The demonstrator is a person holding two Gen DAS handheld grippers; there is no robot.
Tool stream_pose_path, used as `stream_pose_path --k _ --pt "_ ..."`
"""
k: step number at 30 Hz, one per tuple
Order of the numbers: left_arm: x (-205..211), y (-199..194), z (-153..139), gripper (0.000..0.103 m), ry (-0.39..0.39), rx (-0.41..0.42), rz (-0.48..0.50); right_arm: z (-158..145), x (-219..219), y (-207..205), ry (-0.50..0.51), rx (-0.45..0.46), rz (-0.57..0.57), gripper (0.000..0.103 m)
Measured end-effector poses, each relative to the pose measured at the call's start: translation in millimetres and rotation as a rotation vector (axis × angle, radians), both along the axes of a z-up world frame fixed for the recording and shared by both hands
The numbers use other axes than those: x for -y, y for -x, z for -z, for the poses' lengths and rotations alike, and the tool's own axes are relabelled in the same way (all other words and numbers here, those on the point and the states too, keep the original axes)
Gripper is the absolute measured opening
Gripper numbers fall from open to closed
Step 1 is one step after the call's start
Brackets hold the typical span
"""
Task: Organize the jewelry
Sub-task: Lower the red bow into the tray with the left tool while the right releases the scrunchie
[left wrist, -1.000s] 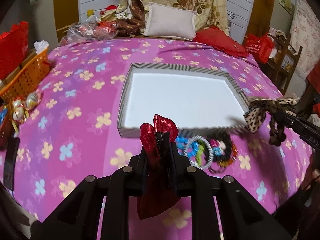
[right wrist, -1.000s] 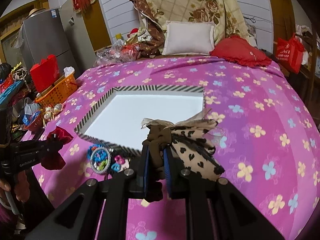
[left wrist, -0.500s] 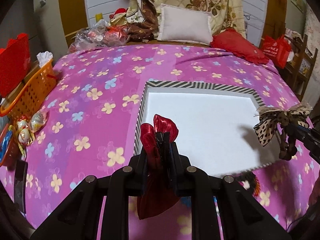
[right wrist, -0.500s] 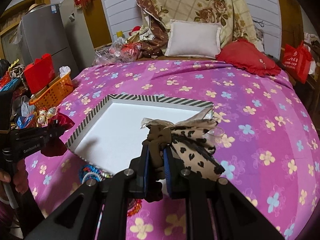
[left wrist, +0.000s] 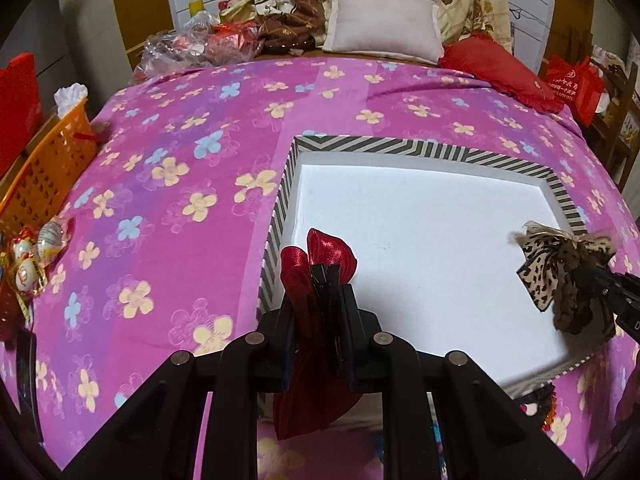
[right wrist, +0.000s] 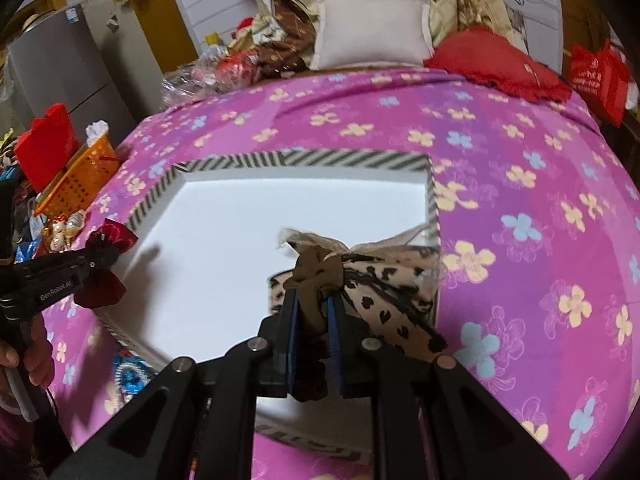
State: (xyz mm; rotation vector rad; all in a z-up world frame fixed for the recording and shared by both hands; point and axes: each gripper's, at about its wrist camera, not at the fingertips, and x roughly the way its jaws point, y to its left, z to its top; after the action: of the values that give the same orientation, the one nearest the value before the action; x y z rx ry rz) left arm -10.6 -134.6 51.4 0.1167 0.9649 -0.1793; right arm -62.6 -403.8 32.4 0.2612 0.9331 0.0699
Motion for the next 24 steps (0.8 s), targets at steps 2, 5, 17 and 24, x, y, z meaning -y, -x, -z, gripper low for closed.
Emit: stream_pose_path --k 2,5,17,24 --pt "0.0 -4.2 4.4 0.0 0.006 -0.012 -0.003 5.4 4.0 -0.5 0.009 -0.014 0.014 0.014" --pt "-0.1 -10.0 10.1 0.0 0.014 -0.028 -0.003 11.3 6.3 -1.6 0.028 -0.03 0.022 0.014" --pt "-21.8 -11.8 13.7 0.012 0.194 -0.07 -0.065 -6.1 -9.1 12.9 0.09 0.004 0.008 0.064" --pt "-26.9 7.6 -6.3 0.027 0.21 -0.018 -0.051 -23.7 -15.1 37.2 0.078 0.042 0.007 0.069"
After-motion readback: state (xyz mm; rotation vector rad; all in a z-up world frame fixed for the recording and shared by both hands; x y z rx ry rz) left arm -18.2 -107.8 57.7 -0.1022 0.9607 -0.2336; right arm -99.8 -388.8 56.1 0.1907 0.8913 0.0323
